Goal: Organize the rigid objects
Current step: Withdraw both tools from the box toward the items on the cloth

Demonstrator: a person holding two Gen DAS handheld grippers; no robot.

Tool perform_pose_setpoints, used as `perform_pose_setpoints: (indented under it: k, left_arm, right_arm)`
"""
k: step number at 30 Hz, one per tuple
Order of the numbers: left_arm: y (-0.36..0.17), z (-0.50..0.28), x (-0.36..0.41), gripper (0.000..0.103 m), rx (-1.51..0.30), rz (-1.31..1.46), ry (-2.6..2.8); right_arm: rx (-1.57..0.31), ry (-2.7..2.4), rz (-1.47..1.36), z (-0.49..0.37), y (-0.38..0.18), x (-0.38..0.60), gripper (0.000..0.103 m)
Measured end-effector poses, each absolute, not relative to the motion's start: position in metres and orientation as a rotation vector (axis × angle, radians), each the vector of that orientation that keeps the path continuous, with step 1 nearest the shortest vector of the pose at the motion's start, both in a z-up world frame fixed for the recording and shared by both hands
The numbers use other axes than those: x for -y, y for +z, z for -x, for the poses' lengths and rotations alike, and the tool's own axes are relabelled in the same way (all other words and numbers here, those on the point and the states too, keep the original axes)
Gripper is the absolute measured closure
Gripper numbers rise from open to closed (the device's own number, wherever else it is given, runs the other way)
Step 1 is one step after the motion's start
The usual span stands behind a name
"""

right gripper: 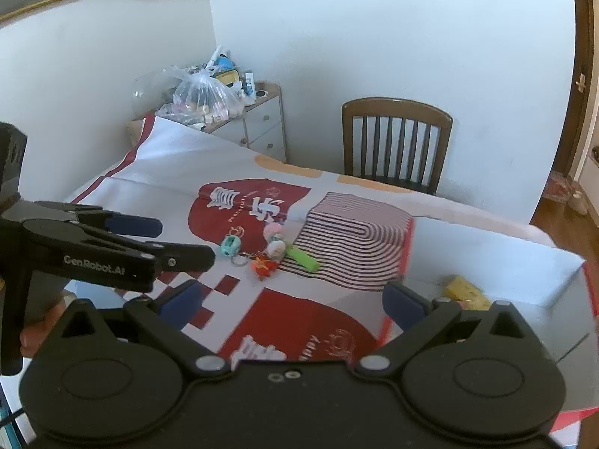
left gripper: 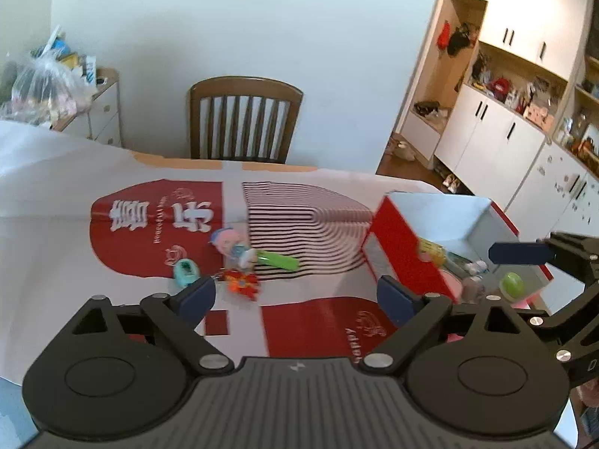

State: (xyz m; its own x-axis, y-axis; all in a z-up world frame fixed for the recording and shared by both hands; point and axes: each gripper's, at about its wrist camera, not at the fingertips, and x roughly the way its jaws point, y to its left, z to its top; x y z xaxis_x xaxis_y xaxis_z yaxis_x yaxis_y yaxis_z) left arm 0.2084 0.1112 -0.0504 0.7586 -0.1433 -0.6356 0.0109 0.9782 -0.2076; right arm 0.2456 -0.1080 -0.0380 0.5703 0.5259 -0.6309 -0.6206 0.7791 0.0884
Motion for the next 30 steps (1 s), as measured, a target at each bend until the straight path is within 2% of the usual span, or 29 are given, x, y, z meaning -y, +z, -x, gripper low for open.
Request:
perform_pose_setpoints:
  k: [4,22,30]
  left_arm:
    - [-0.061,-0.213,-0.138,0.001,-0.686,0.213,-0.076]
    - [-0.134,-0.277,-0.191,0.001,-0.709,0.181,0.051]
    - [-0.159,-0.299,-0.19,0.001,-0.721,0.13,0.089]
  right_arm:
    - [-0.713,0.644,0.139,-0.253,-0.048,0.086,0.0]
    - [-0.776,0.59,0.246,-0.292,-0.108,0.009,0.001]
    - [-0.802,0.623,0.315,-0.308,-0.136,-0.019,0.008]
